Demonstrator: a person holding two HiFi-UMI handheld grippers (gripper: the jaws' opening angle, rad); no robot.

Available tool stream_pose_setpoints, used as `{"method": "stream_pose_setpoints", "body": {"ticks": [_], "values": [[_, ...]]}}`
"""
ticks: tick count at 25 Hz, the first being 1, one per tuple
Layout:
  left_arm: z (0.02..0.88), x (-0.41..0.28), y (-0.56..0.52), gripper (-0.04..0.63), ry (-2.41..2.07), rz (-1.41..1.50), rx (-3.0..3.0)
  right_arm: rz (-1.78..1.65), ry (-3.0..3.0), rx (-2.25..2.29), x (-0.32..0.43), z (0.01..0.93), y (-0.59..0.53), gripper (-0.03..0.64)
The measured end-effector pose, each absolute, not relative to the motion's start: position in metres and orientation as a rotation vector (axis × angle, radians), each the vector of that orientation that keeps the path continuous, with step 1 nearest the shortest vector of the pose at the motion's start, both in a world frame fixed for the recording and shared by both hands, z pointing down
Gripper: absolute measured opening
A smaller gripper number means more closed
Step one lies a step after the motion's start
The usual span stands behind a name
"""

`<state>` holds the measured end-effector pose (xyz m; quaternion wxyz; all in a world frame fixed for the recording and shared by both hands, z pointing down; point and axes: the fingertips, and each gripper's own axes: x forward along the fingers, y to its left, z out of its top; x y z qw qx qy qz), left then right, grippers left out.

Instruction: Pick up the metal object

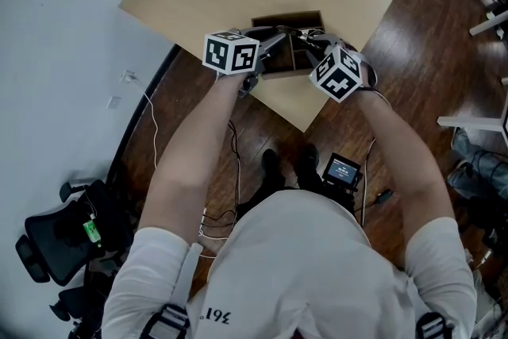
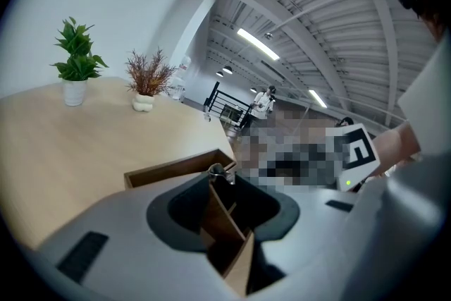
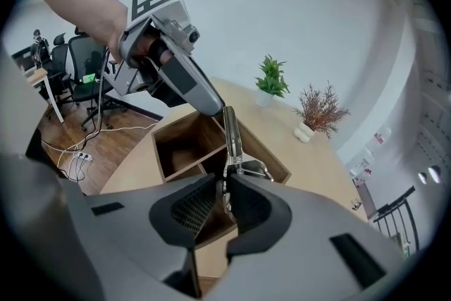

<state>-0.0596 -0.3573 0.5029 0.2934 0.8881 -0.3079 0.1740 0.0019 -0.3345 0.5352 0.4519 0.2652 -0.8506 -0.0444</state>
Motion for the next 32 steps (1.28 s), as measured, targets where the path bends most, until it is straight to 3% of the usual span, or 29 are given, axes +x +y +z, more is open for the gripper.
{"method": "stream_pose_setpoints", "body": {"ticks": [11, 14, 32], "values": [[0.507, -0.053, -0.355, 0.091, -0.774, 0.447, 2.359, -0.086, -2.027, 0.711, 0.001, 0.555, -0.347, 0.054], [0.506, -0.052, -0.352, 0.091, -0.768, 0.435, 2.364, -0.107, -2.014, 0.731, 0.003, 0.553, -0.349, 0.005], [0.486, -0.064, -0.354, 0.091, -0.805, 0.338, 2.392, -0.09, -2.045, 0.773, 0.003, 0.529, -0.352, 0.005]]}}
